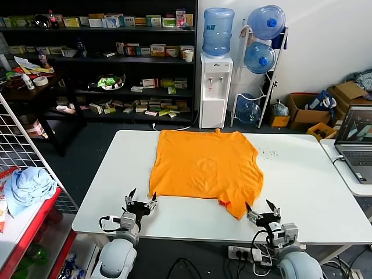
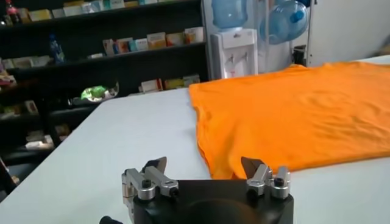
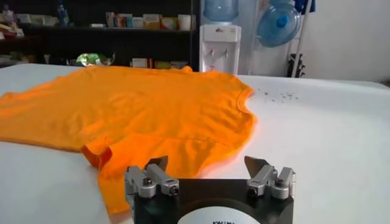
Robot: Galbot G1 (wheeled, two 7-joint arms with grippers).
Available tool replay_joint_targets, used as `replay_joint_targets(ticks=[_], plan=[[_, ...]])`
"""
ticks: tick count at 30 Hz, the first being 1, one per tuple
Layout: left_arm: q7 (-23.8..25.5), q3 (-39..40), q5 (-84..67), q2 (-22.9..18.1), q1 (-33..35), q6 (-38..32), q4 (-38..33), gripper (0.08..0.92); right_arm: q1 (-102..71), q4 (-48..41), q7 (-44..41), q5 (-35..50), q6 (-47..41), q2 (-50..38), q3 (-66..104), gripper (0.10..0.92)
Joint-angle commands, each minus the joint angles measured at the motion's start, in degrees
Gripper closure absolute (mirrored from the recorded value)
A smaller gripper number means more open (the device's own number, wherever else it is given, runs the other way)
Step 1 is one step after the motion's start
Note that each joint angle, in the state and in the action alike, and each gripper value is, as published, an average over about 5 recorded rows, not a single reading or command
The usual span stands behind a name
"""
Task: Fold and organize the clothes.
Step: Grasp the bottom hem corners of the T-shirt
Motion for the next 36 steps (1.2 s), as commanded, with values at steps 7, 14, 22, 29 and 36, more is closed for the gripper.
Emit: replay_joint_targets(ticks=[7,14,22,29,36], plan=[[-0.5,0.6,-3.7,0.3,-1.6,2.9,1.8,0.177,4.2,-3.6,1.5,0.3,-2.5,2.2,-2.7,0.203],[-0.1,0.8,-3.3,0.1,-1.4,1.0,2.4,0.189,4.1,-3.1,2.4,-0.2,-2.8,3.1,-2.9,0.320],[0.1,1.0,-2.6,0.6,-0.8,-0.8,1.9,0.397,3.3,-1.8,3.3,-0.5,-3.6,2.9,-2.8,0.554],[0.7,1.3,-1.4,0.6,0.1,-2.3,1.5,0.597,2.1,-0.3,4.1,-0.7,-4.4,2.6,-2.5,0.753],[1.2,1.4,-1.5,0.3,0.3,-2.3,1.3,0.804,1.1,1.1,4.2,-0.9,-4.8,2.3,-2.3,0.897]])
